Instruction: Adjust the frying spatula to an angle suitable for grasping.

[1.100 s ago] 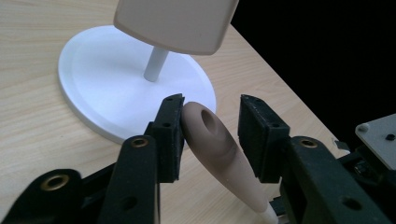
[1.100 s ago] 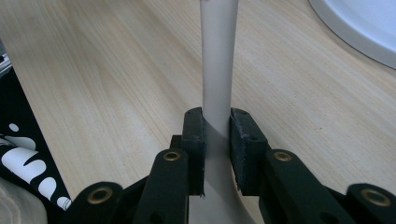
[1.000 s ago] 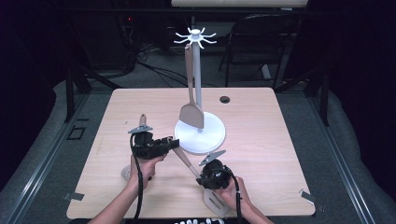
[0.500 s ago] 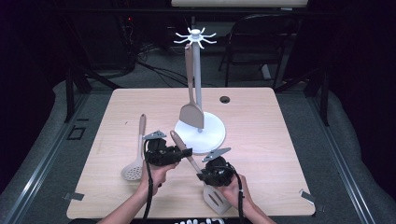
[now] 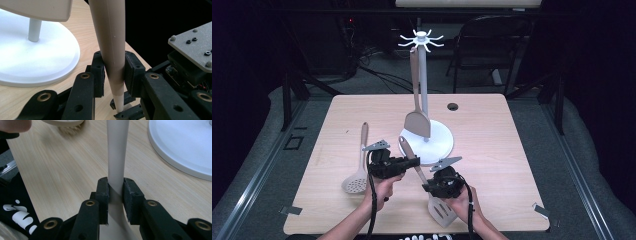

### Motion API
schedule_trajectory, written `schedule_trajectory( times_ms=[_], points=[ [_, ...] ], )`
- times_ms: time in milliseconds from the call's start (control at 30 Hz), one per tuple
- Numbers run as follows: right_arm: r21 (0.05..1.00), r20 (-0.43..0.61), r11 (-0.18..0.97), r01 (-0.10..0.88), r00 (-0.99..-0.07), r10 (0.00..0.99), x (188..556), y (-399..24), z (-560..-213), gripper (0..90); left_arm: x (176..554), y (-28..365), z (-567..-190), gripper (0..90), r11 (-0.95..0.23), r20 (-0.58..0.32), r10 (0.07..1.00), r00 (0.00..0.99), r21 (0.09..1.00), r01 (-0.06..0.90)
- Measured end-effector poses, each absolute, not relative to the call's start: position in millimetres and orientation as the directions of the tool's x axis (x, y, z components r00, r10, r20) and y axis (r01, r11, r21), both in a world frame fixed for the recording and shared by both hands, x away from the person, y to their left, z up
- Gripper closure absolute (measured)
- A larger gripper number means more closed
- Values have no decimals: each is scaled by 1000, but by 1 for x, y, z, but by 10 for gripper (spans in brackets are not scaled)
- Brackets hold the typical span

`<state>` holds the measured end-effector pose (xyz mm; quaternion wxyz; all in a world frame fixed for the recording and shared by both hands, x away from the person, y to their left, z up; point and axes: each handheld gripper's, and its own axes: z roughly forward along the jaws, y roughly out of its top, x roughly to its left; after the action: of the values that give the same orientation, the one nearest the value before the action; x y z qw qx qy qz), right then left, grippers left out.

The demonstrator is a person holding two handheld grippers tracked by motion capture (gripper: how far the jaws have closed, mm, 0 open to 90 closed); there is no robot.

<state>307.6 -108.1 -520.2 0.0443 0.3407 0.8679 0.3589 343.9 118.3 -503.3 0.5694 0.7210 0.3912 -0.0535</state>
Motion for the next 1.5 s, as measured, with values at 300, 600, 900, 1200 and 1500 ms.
schedule_trajectory(
  times_ms=[300,600,900,1200,1500],
  points=[
    [658,150,510,554,-760,632,306,-108,-520,772,345,119,-505,702,-42,-530,496,687,776,629],
    [679,141,487,550,-748,649,306,-112,-515,778,338,104,-517,666,-116,-513,487,706,764,635],
    [681,153,476,556,-744,651,307,-113,-515,776,335,101,-519,736,-95,-505,497,706,777,622],
    [689,168,466,555,-748,642,307,-115,-513,755,336,101,-518,775,-52,-559,449,697,763,645],
    [689,173,480,543,-766,619,306,-123,-506,560,339,110,-511,778,-33,-554,453,698,772,635]
  ],
)
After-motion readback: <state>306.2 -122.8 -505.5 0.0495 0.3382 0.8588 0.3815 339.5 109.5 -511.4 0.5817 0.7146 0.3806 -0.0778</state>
